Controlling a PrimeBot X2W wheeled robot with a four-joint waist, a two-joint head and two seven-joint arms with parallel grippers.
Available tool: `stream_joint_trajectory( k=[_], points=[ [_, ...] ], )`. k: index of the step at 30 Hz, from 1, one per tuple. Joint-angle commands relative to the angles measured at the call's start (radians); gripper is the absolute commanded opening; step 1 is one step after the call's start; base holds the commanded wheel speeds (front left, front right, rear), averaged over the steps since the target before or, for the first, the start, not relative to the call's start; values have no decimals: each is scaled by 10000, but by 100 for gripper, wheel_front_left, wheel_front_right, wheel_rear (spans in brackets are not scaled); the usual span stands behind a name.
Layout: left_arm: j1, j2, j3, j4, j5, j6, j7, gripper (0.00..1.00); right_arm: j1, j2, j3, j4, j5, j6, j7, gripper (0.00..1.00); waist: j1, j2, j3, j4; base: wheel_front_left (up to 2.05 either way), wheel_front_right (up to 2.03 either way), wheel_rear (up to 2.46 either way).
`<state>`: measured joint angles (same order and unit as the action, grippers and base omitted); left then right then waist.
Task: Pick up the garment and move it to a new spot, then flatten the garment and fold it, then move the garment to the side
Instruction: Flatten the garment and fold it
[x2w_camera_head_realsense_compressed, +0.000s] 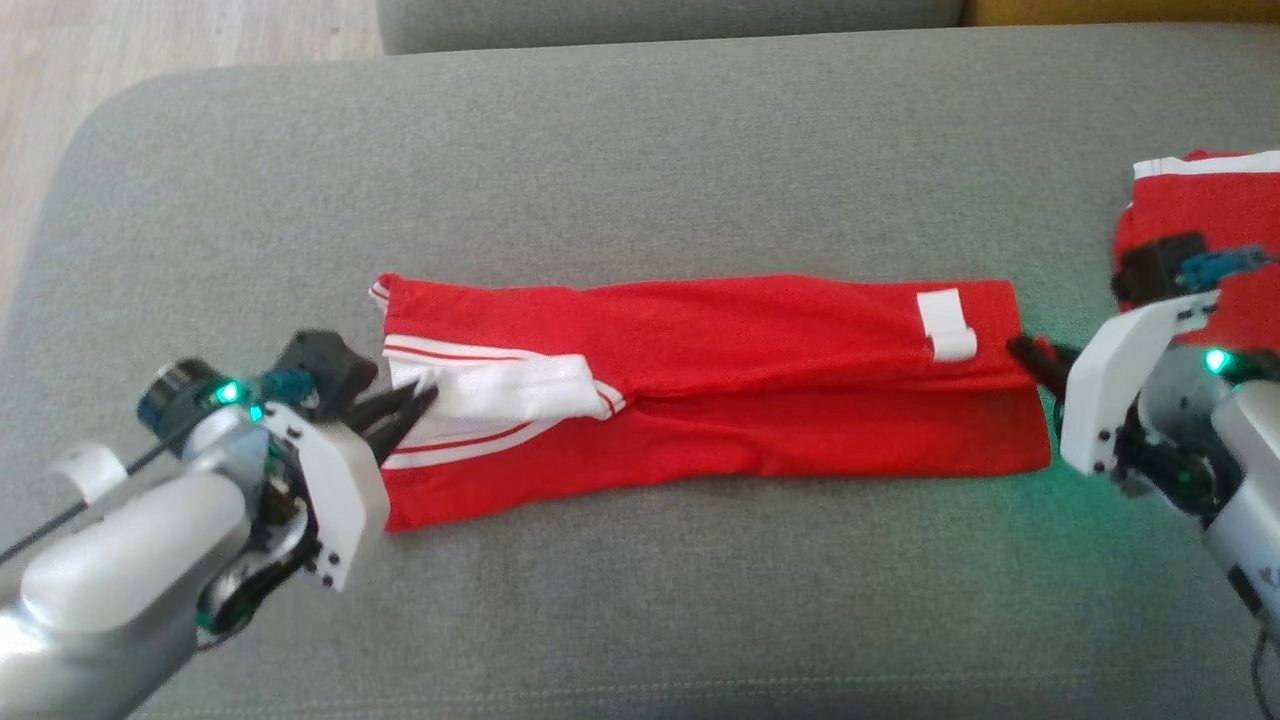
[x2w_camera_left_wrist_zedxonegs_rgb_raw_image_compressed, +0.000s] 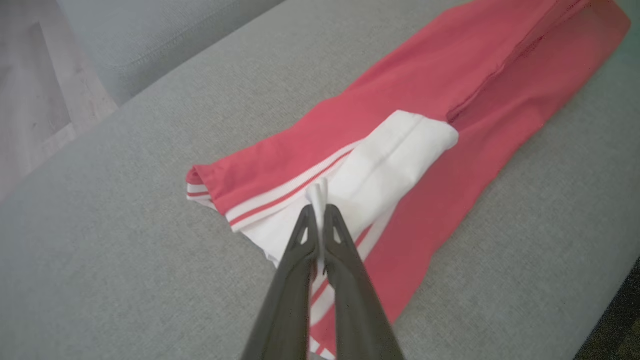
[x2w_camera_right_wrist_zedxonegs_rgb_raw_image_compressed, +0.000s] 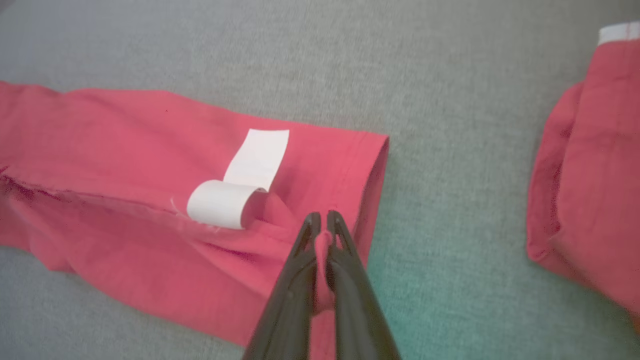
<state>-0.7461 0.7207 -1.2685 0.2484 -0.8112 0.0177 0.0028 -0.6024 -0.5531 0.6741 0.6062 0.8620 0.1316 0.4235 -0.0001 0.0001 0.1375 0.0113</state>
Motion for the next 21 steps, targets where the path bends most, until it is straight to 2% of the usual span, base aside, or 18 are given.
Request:
stream_joint_trajectory(
  k=[1,10,11,12,13,14,15,16,21],
  points=[
    [-257,423,417,-203,-35,49,49,0,123,-341,18,-340,73,-9,147,0,1,-1,-1,-26,0,0,0],
    [35,269,289,-162,-100,61,225,0,616,-474,-184,-952,-74,-9,985,0,1,-1,25,-181,0,0,0],
    [68,268,277,-124,-119,62,268,0,662,-472,-186,-974,-150,-9,1048,9,1,-1,16,-196,0,0,0],
    [118,274,261,-73,-141,56,316,0,704,-469,-191,-984,-244,-9,1105,75,1,-1,-2,-215,0,0,0],
    [177,286,245,-24,-162,54,362,0,747,-451,-240,-946,-307,-9,1180,100,1,-1,-26,-237,0,0,0],
    [226,290,232,0,-155,61,363,29,778,-421,-337,-895,-376,-9,1203,100,1,-1,-54,-252,0,0,0],
    [273,286,226,16,-146,87,328,92,813,-384,-453,-842,-433,-9,1214,100,1,-1,-83,-262,0,0,0],
    [328,282,228,46,-168,121,290,100,848,-339,-564,-827,-471,-9,1218,100,1,-1,-112,-271,0,0,0],
    [442,219,413,131,-262,392,-71,100,974,-236,-1251,-926,-628,-9,1083,100,1,-1,-280,-270,0,0,0]
  ],
)
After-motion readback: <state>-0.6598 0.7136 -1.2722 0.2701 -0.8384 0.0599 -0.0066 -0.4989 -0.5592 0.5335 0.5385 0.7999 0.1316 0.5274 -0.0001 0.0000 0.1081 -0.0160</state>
